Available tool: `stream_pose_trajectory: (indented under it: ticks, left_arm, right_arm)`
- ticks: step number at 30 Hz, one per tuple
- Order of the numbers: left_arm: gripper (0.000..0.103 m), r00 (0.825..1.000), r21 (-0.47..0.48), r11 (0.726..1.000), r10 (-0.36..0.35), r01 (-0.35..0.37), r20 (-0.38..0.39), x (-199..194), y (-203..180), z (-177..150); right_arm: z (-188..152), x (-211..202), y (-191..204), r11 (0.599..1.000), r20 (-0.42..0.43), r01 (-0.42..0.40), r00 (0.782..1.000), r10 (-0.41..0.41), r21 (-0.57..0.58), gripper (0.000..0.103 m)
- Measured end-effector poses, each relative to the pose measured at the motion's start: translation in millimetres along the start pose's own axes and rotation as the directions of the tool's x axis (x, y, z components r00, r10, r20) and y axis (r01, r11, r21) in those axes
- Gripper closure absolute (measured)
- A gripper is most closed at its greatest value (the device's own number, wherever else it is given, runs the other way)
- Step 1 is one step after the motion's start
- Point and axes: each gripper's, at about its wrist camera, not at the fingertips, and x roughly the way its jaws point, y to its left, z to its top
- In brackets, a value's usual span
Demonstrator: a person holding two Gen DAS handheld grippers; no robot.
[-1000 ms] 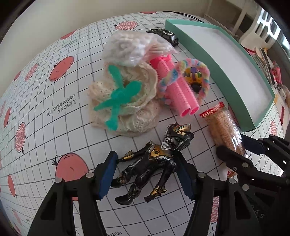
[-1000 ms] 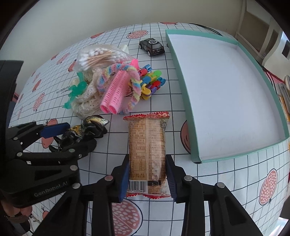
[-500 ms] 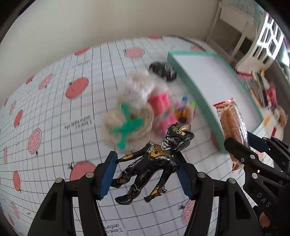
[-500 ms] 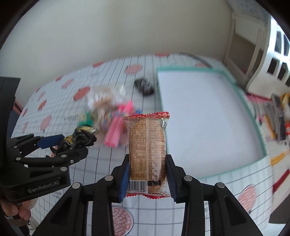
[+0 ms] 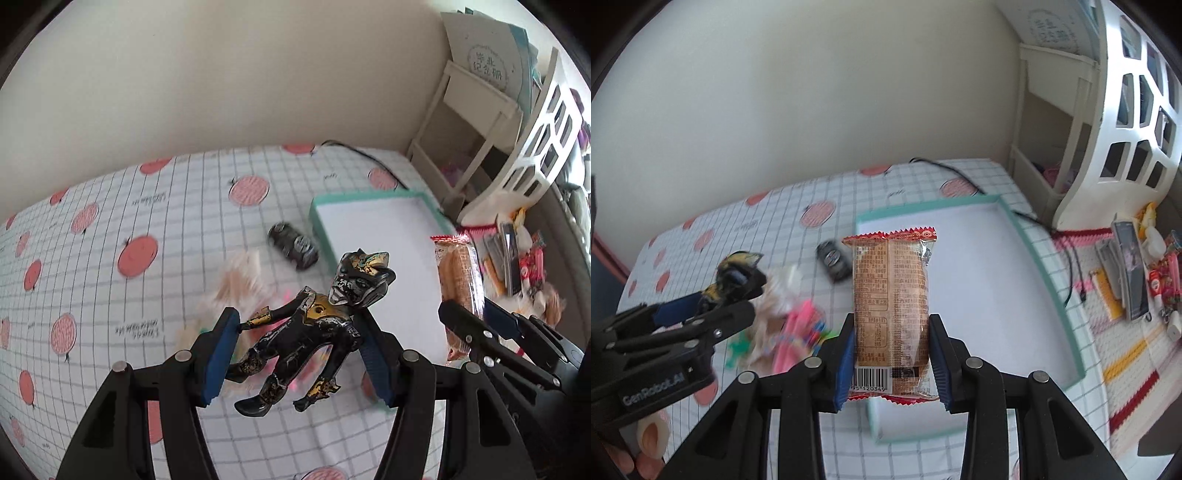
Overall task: Organize objects
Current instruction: 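Carry the biscuit packet and action figure over the teal tray with both grippers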
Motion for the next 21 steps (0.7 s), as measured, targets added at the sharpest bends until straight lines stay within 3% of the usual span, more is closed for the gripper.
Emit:
stream_pose_trajectory:
  ticks: [10,21]
  left_arm:
    - [0.038,0.999,0.008,1.000,0.029,-0.029,0.031,21,-35,49]
    - [0.038,0.998,-0.022,0.998,0.056,-0.055,0.025,72,-60,73]
  right_arm:
    - [43,18,-50,0.993,0.040,0.039,0.998,-0.043,0.108,0.064]
    - [59,64,-76,0.987,-0.001,0.063,0.998,-0.064,0.146,0.064]
